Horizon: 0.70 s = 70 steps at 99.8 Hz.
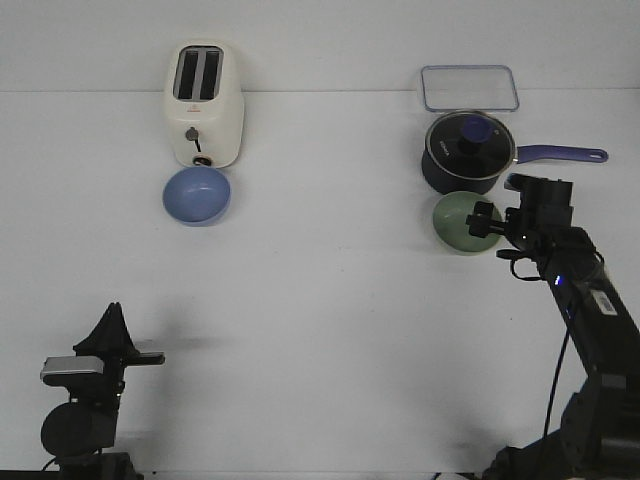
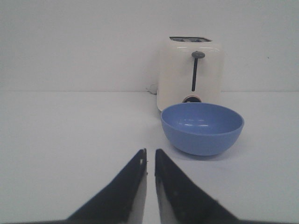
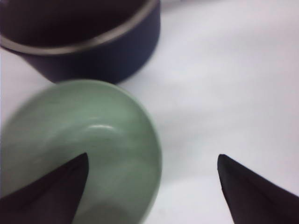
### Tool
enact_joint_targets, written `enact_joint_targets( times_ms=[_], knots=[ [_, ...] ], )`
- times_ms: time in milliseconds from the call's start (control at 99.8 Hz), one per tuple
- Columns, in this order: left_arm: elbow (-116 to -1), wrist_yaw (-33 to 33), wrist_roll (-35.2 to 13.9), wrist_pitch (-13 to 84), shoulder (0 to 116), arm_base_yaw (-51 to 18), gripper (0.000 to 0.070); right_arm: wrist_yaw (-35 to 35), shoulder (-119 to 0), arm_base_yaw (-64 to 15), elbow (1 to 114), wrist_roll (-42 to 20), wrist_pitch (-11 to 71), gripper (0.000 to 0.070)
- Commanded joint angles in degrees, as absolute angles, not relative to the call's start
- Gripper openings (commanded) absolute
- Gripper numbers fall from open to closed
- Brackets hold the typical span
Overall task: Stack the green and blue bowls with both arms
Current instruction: 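Reach the right gripper to the pale green bowl rim and grasp it, then carry the green bowl with the right gripper toward the table center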
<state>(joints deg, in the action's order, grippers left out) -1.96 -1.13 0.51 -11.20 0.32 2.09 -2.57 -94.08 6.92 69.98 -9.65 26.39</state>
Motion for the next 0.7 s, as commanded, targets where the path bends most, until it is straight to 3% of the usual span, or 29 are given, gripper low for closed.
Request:
enact_joint_targets(
  times_ms=[0, 160, 241, 501, 692],
  knots=[
    [-0.82, -0.91, 0.43, -12.05, 0.25, 2.13, 0.0015, -3.53, -97.30, 6.90, 72.20, -8.47, 26.00, 0.0508],
    [-0.82, -0.91, 0.43, -12.05, 0.25, 2.13, 0.0015, -5.26, -101.51, 6.87, 73.69, -7.70, 25.39, 0.0239],
    [-0.82, -0.91, 0.43, -12.05, 0.25, 2.13, 0.0015, -5.98, -101.78, 6.87, 73.69, -7.68, 25.39, 0.0000],
    [-0.82, -0.91, 0.43, -12.05, 0.25, 2.13, 0.0015, -6.61, -96.53, 7.53, 74.56, -7.62, 28.82, 0.0000],
    [-0.82, -0.91, 0.43, -12.05, 0.25, 2.13, 0.0015, -12.88, -85.76, 7.60, 74.56, -7.70, 34.26, 0.0000]
  ],
)
